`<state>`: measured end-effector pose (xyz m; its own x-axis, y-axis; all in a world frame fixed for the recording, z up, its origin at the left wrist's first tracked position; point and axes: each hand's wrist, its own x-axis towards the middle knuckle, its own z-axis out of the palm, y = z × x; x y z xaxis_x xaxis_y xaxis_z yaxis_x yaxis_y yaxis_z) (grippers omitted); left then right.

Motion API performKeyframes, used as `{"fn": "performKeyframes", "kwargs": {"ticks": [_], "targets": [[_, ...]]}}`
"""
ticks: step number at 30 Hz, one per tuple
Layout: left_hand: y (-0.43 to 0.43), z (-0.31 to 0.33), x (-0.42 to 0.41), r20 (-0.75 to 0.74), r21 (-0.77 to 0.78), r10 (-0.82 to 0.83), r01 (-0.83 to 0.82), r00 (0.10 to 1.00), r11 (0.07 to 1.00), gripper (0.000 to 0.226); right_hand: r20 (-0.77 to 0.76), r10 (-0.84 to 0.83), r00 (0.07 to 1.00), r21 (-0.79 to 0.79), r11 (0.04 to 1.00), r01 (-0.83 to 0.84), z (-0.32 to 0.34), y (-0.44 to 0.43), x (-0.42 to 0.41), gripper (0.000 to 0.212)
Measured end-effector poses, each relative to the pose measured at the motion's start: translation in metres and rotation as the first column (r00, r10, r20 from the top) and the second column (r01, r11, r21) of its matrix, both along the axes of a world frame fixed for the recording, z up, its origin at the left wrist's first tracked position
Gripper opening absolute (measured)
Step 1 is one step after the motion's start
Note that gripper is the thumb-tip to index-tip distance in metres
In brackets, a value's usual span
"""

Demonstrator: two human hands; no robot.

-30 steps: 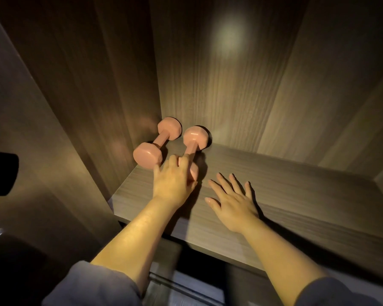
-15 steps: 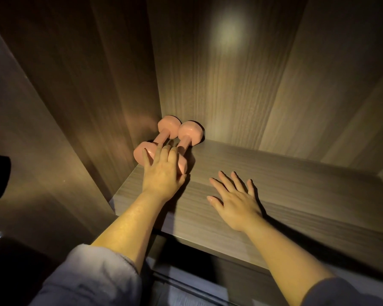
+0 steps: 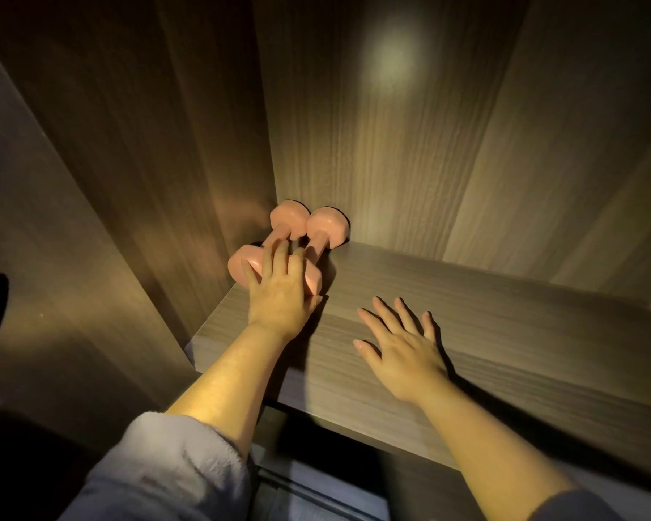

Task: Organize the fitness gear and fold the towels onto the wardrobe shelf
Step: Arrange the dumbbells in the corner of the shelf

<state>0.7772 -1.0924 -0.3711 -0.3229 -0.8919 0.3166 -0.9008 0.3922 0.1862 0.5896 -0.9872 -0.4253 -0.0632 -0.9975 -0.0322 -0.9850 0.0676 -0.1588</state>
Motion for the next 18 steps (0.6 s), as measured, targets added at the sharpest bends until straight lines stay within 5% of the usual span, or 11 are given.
{"fn": "performKeyframes", "kwargs": {"ticks": [3,7,11,18], "targets": [[0.013,-0.006,-0.003,-0.269,0.051,0.119,-0.109,0.956,0.993,0.108,-0.001,0.002,1.0,-0.006,1.0,-0.002,0.0,0.0,0.0,0.065],[0.021,-0.012,-0.006,-0.655,0.359,0.329,-0.103,0.68,0.928,0.119,-0.009,0.001,1.0,-0.008,1.0,-0.001,0.0,0.0,-0.002,0.065],[0.02,-0.015,-0.009,-0.709,0.461,0.411,-0.064,0.573,0.885,0.119,-0.011,-0.004,1.0,-0.01,1.0,0.004,-0.001,0.001,-0.003,0.065],[0.017,-0.017,-0.014,-0.675,0.467,0.438,-0.116,0.594,0.876,0.113,-0.013,-0.006,1.0,-0.012,1.0,0.006,-0.003,-0.002,-0.005,0.064]]}}
